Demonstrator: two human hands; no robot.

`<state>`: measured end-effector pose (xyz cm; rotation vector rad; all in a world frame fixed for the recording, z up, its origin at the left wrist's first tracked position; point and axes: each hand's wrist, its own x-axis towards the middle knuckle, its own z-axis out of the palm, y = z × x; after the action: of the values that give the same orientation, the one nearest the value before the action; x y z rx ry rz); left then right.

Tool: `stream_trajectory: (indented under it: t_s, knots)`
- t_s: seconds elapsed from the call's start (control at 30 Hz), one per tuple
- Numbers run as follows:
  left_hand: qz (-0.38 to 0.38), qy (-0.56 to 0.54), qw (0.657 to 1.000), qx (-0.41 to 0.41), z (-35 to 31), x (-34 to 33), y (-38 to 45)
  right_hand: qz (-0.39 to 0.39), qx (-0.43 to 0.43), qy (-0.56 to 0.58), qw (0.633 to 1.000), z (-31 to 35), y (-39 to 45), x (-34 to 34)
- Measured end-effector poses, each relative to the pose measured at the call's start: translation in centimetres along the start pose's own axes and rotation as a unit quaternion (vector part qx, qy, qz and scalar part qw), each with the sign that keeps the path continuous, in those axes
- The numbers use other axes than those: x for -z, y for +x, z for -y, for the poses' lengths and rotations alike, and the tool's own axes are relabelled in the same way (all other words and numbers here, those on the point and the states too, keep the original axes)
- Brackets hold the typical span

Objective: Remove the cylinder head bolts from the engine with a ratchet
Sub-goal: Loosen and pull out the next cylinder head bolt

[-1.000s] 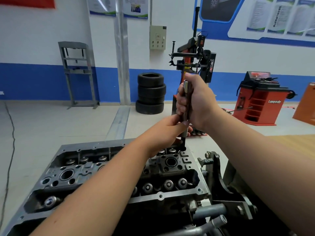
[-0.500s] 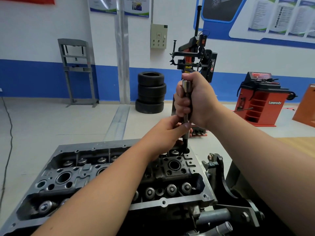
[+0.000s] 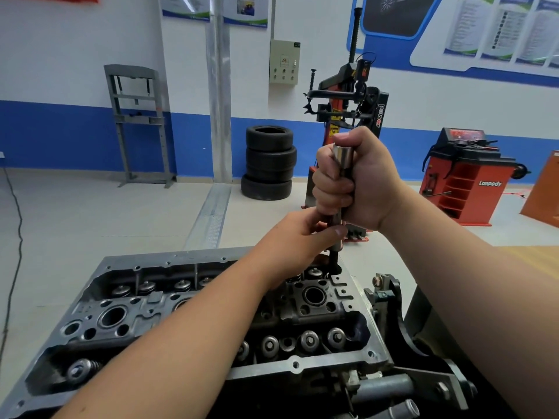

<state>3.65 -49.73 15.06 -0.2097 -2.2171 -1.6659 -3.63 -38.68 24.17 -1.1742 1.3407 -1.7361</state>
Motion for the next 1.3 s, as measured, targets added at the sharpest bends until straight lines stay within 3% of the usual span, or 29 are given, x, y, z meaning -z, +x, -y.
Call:
stream_trajectory:
  t_s: [0.13, 0.23, 0.3, 0.4, 0.53, 0.63, 0.73, 0.87, 1.0, 1.1, 1.3]
  knots:
    - [-0.021, 0.01, 1.0, 0.008, 0.2, -0.2, 0.1, -0.119, -0.004, 0.003, 0.993, 0.6, -0.5, -0.8]
    - [-0.039, 0.035, 0.999, 0.007, 0.3, -0.3, 0.2, -0.255, 0.008, -0.048, 0.966, 0.5, -0.6, -1.7]
    - [-0.042, 0.05, 0.998, 0.0, 0.2, -0.6, 0.1, -0.3, 0.038, -0.04, 0.952, -0.2, -0.7, -2.3]
    - [-0.034, 0.06, 0.998, 0.003, 0.4, -0.8, 0.0, -0.27, 0.068, -0.018, 0.96, -0.9, -0.8, -2.2]
    - [0.002, 0.03, 0.999, 0.019, 0.5, -0.4, -0.3, -0.129, 0.027, -0.009, 0.991, -0.1, -0.7, -0.3]
    - [0.026, 0.024, 0.999, 0.011, 0.1, -0.4, -0.5, -0.078, 0.013, 0.016, 0.997, 0.2, -0.8, 0.5]
    - [0.022, 0.043, 0.999, 0.004, 0.2, -0.4, -0.3, -0.137, 0.036, 0.042, 0.989, -0.5, -1.0, -0.4]
    - [-0.019, 0.078, 0.997, -0.002, 0.2, -0.2, 0.0, -0.362, 0.166, -0.057, 0.916, -2.9, -0.9, -2.7]
    - [-0.047, 0.082, 0.995, 0.004, 0.5, -0.5, 0.0, -0.36, 0.277, -0.174, 0.874, -4.6, -1.8, -2.6]
    - [-0.004, 0.065, 0.998, 0.007, 0.6, -0.6, -0.1, -0.359, 0.297, -0.259, 0.846, -5.1, -2.3, -1.8]
    - [0.045, 0.017, 0.999, 0.01, -0.1, -0.4, -0.6, -0.392, 0.298, -0.29, 0.821, -6.9, -2.5, -2.0]
